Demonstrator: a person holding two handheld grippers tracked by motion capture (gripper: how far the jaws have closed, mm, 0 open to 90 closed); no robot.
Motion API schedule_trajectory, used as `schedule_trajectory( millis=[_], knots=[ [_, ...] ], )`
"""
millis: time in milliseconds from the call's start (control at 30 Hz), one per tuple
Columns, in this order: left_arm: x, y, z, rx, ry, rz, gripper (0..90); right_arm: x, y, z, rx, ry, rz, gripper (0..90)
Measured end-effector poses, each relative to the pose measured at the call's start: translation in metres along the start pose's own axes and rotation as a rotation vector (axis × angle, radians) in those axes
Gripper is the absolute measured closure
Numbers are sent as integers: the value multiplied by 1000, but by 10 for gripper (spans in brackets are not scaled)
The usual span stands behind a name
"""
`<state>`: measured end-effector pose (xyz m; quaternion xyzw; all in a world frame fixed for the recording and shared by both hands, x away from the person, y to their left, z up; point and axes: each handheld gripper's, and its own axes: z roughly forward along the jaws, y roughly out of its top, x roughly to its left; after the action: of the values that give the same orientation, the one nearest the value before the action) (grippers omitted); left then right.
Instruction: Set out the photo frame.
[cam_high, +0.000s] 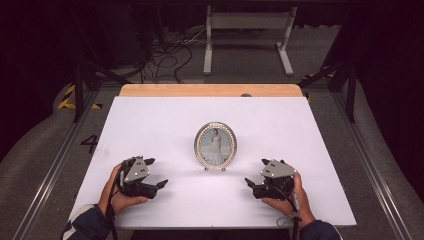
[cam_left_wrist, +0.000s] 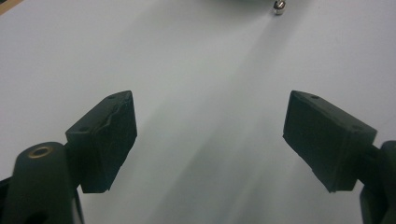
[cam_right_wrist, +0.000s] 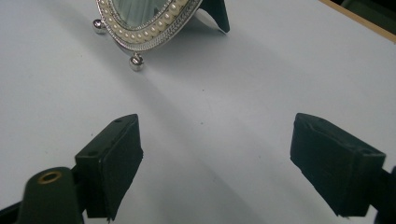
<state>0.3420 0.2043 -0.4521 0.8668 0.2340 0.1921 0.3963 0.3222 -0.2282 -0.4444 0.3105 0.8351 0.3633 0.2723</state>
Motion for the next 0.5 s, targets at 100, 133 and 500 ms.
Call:
schedule_trajectory(
  millis=[100,133,500],
  knots=[
    [0,-5,-1,13,2,-3,179,-2,-3,-2,2,-2,2,167],
    [1,-6,-2,15,3,-3,178,-2,-4,-3,2,-2,6,167],
    [9,-23,-14,20,24,-50,173,-8,-17,-14,12,-12,24,167]
  ],
)
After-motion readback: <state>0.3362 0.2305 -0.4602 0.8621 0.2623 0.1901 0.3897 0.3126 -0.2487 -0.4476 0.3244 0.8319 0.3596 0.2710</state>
